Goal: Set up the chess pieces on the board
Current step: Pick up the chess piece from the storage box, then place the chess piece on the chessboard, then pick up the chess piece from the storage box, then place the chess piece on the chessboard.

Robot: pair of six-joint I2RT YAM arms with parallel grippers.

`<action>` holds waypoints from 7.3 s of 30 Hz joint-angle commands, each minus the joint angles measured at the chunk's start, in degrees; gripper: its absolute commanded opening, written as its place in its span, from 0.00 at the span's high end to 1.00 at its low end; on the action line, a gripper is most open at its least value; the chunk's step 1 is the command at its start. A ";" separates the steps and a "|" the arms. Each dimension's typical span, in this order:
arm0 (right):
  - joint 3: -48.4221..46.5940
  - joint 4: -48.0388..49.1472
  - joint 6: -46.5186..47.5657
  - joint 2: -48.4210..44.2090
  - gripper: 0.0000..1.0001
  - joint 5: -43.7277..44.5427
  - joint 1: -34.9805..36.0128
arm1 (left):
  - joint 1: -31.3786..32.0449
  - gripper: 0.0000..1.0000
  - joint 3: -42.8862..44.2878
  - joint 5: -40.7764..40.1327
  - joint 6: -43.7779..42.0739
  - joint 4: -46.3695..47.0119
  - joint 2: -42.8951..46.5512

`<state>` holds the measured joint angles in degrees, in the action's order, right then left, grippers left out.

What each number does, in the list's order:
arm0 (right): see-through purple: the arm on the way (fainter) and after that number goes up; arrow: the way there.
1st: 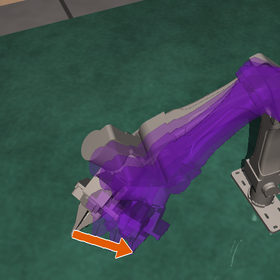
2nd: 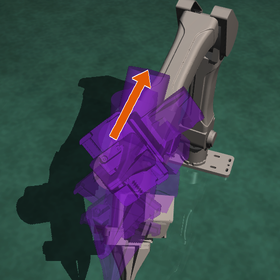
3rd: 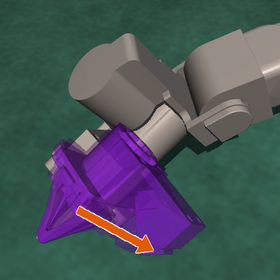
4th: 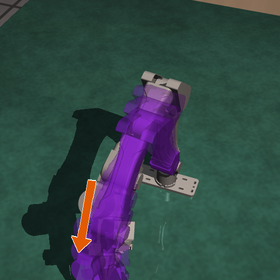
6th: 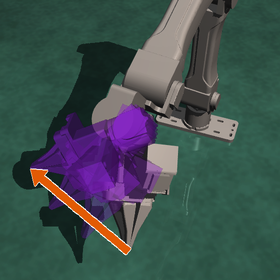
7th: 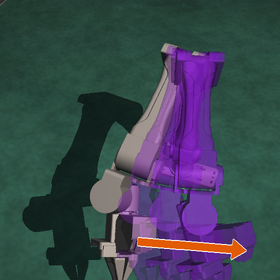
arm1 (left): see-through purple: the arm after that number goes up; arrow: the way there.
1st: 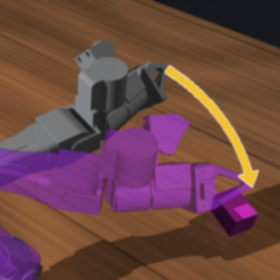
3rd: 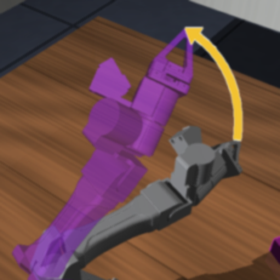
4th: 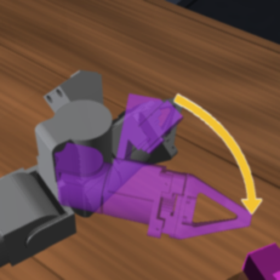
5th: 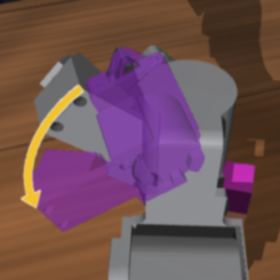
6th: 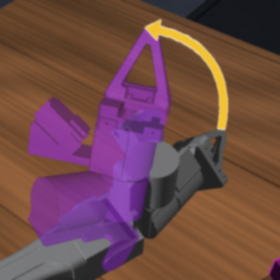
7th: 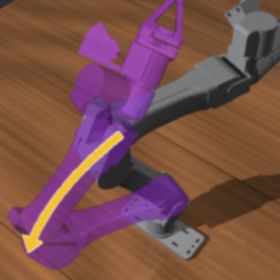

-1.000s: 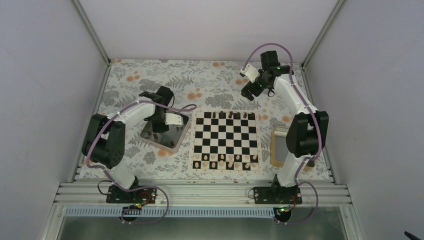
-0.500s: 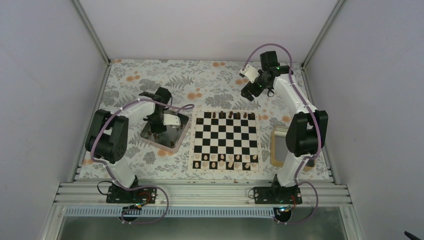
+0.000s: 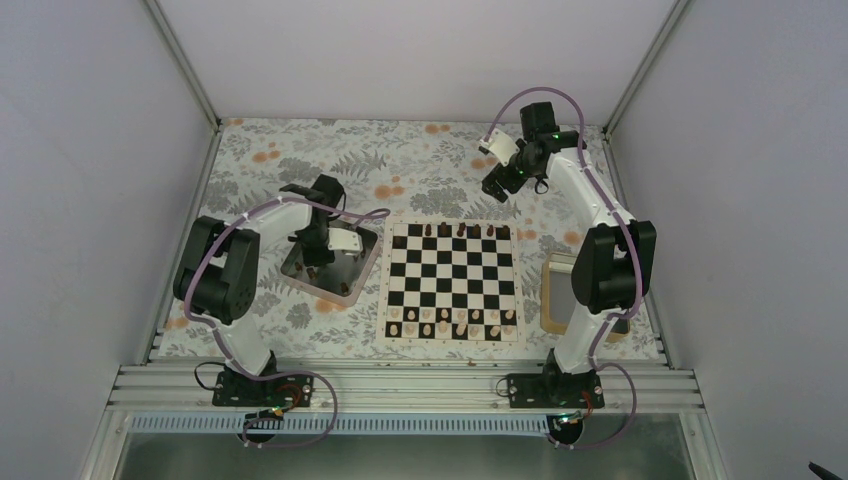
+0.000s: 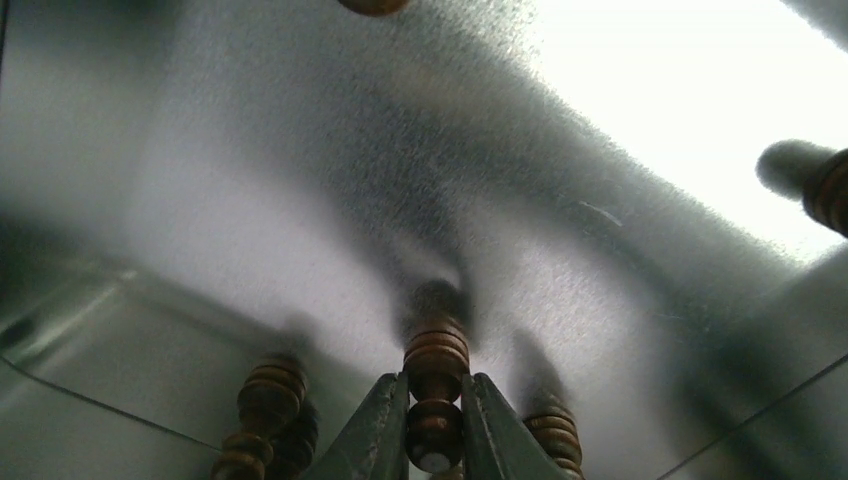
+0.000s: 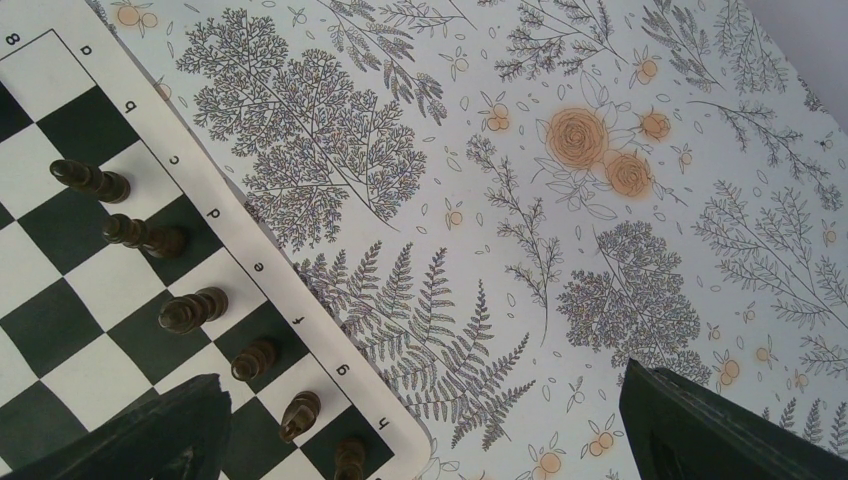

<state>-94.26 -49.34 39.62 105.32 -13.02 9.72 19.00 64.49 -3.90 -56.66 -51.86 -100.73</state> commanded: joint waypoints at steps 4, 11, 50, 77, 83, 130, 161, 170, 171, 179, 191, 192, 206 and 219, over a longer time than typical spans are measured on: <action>0.29 -0.14 0.29 -0.06 0.00 -0.74 0.32 | -0.27 0.92 3.35 0.48 -0.81 -0.78 0.14; 0.30 -0.07 0.29 -0.38 0.00 -0.85 0.39 | 0.98 0.93 11.41 -0.59 -0.78 -6.22 1.44; -0.84 -0.34 -1.29 1.96 0.00 0.91 -1.81 | 21.41 0.90 49.27 7.20 -5.33 -14.08 -29.91; -0.59 -0.76 -0.84 1.82 0.00 0.43 -1.81 | 21.43 0.83 47.25 5.23 -4.78 -12.12 -33.48; -0.51 -0.95 -0.68 1.95 0.00 0.30 -1.81 | 21.52 0.68 47.75 5.57 -4.52 -13.40 -31.00; -1.82 -2.22 -1.03 2.85 0.00 -0.43 -1.21 | -5.20 0.67 9.33 -1.68 -1.44 -2.15 -3.40; -1.11 -2.06 -0.64 2.91 0.00 -0.07 -1.32 | -5.29 0.83 10.53 -0.10 -1.61 -1.91 -7.48; -1.13 -2.00 -0.54 2.96 0.00 -0.16 -1.33 | -4.50 0.92 13.46 0.39 -1.68 -4.12 -6.22; -1.11 -2.00 -0.59 2.94 0.00 -0.11 -1.32 | -4.05 0.93 14.07 0.47 -1.74 -4.57 -5.76; -0.97 -2.07 -0.40 2.74 0.00 -0.33 -1.29 | 0.72 0.93 21.86 0.21 -1.45 -9.95 -5.36; -1.40 -1.74 -1.09 2.75 0.00 0.27 -1.71 | 14.38 0.93 45.61 0.77 -2.57 -17.13 -16.44; -1.56 -1.83 -1.23 2.81 0.00 0.34 -1.72 | 15.26 0.92 47.61 1.09 -2.79 -17.71 -17.96; -3.49 -1.50 -3.86 4.67 0.00 2.75 -4.47 | 24.76 0.91 63.28 5.36 -5.21 -22.59 -31.83; -3.50 -1.81 -3.67 4.63 0.00 1.87 -4.62 | 26.17 0.90 63.84 6.55 -5.81 -23.03 -36.14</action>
<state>-96.31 -51.07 36.75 109.10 -10.81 5.48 44.80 126.91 1.17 -61.17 -74.04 -135.31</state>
